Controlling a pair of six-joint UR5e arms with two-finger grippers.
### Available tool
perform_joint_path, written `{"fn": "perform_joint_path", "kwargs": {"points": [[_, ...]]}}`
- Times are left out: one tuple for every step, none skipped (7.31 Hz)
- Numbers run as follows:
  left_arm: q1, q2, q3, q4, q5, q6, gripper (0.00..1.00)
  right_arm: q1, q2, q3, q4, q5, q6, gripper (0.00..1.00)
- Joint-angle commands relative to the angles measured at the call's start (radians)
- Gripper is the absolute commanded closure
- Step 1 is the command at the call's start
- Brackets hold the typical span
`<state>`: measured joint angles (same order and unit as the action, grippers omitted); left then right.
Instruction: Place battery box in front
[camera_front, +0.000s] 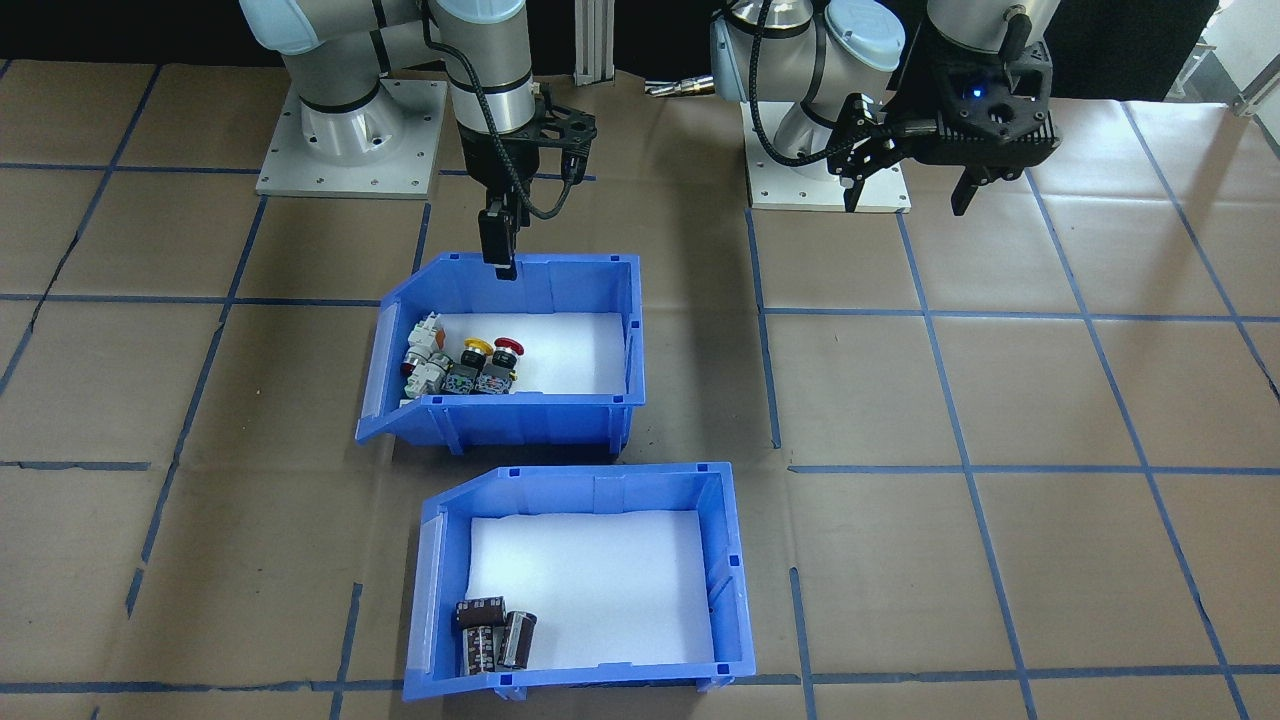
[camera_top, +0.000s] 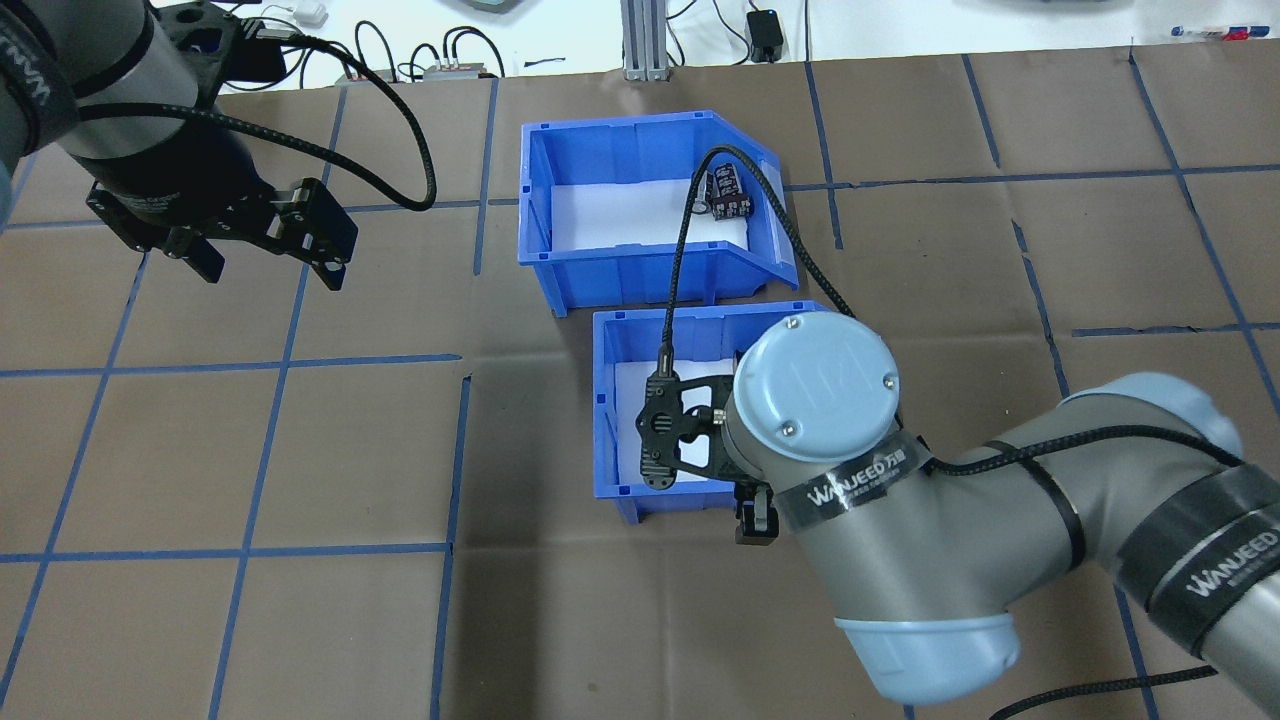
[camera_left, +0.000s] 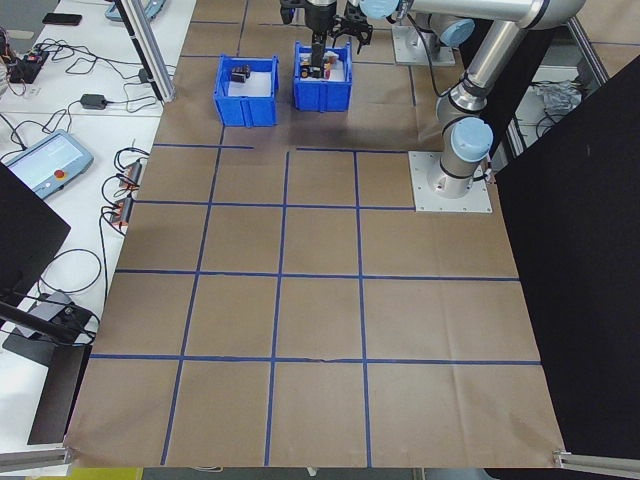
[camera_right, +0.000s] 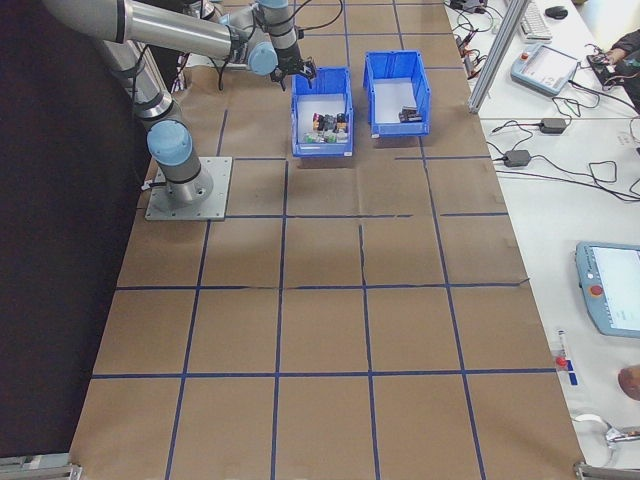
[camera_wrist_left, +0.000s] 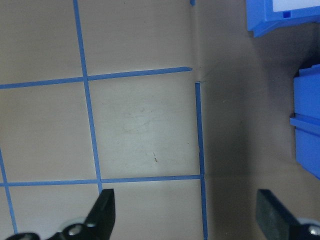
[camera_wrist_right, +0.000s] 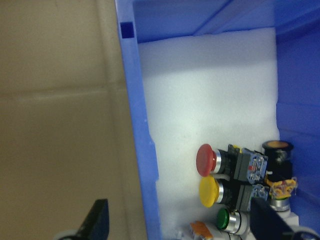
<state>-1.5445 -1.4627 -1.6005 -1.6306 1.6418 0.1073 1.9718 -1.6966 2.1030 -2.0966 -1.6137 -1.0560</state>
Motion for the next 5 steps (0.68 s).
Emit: {"fn": "perform_joint_path", "kwargs": {"points": [[0.000, -0.002, 0.001, 0.000, 0.000, 0.000, 0.00, -0.118, -0.009, -0.180, 0.298, 0.008, 0.037, 0.00], [0.000, -0.004, 0.001, 0.000, 0.000, 0.000, 0.00, -0.210, -0.011, -0.225, 0.358, 0.011, 0.103, 0.00], [0.001, -0.002, -0.001, 0.000, 0.001, 0.000, 0.00, -0.287, -0.009, -0.257, 0.366, 0.015, 0.201, 0.00], [0.000, -0.002, -0.001, 0.000, 0.000, 0.000, 0.00, -0.359, -0.011, -0.285, 0.366, 0.031, 0.338, 0.00], [0.000, -0.002, -0.001, 0.000, 0.000, 0.000, 0.00, -0.398, -0.008, -0.313, 0.362, 0.076, 0.482, 0.00]]}}
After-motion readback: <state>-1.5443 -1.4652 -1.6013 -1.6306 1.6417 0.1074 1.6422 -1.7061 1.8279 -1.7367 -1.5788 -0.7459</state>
